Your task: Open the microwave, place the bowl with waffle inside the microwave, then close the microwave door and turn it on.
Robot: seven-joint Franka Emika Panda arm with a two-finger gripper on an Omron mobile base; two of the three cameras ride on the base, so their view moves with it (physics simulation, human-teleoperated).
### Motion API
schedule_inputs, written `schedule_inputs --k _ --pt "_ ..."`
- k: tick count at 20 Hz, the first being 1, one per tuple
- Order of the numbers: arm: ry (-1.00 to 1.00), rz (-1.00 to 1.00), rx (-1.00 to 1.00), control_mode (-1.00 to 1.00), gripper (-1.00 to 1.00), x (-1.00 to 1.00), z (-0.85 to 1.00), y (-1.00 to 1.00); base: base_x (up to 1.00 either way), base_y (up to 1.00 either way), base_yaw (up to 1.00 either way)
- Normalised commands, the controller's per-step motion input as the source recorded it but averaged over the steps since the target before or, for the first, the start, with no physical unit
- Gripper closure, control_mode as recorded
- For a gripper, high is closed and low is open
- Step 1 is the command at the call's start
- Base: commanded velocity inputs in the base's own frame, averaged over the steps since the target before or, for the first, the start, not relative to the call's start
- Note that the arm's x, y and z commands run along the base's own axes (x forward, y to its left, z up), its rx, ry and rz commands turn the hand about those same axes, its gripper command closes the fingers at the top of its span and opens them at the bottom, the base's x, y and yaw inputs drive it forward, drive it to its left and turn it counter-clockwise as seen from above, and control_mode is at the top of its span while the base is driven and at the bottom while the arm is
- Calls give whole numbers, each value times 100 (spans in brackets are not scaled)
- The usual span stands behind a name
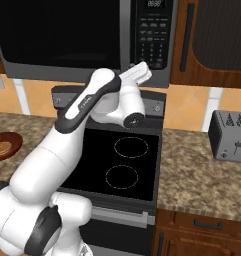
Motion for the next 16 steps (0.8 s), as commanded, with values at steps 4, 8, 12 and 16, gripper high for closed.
schedule_inputs --k 4,8,12,16 --pt "0 0 7 -100 -100 15 1 -23 0 0 0" --pt "0 0 2 -100 -100 34 0 -1 0 0 0" --pt "0 0 0 -100 -100 32 0 0 0 0 0" --pt "0 0 0 -100 -100 19 1 8 0 0 0"
